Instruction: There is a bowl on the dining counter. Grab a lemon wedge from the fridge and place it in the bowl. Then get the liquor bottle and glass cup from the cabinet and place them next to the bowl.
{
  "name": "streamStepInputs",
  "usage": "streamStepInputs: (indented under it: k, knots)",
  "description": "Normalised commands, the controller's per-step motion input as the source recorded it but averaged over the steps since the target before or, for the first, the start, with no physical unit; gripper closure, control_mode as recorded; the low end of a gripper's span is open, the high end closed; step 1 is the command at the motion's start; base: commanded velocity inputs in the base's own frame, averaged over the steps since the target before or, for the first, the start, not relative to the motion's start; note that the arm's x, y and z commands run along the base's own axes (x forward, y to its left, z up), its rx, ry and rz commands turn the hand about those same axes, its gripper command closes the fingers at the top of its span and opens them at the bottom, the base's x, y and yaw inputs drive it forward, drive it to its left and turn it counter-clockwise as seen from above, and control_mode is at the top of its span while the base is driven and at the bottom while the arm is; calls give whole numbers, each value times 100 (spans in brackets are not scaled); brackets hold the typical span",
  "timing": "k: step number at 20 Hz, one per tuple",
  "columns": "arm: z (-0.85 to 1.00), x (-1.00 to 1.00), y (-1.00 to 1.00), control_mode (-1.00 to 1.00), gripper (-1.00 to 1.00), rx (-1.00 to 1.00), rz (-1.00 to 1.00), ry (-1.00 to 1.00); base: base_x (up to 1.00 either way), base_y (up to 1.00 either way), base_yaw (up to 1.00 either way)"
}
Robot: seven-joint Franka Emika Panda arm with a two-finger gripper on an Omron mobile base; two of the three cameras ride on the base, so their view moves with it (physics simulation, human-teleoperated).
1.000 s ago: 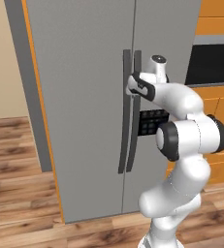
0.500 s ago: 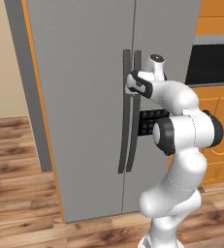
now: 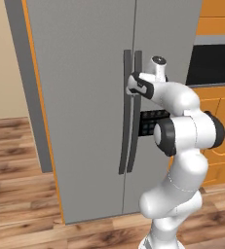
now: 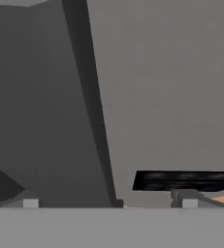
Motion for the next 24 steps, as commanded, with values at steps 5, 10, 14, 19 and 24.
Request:
streamStepInputs:
  k: [5, 10, 14, 19, 24]
  knots:
    - [-28, 37, 6, -100, 100, 0, 0, -1, 0, 0, 0]
    - [-21, 6, 14, -100, 100, 0, 0, 5, 0, 0, 0]
    - [-28, -19, 5, -100, 100, -1, 0, 2, 0, 0, 0]
    - [-6, -88, -5, -100, 100, 0, 0, -4, 0, 0, 0]
    - [1, -100, -33, -100, 100, 4, -9, -1, 0, 0, 0]
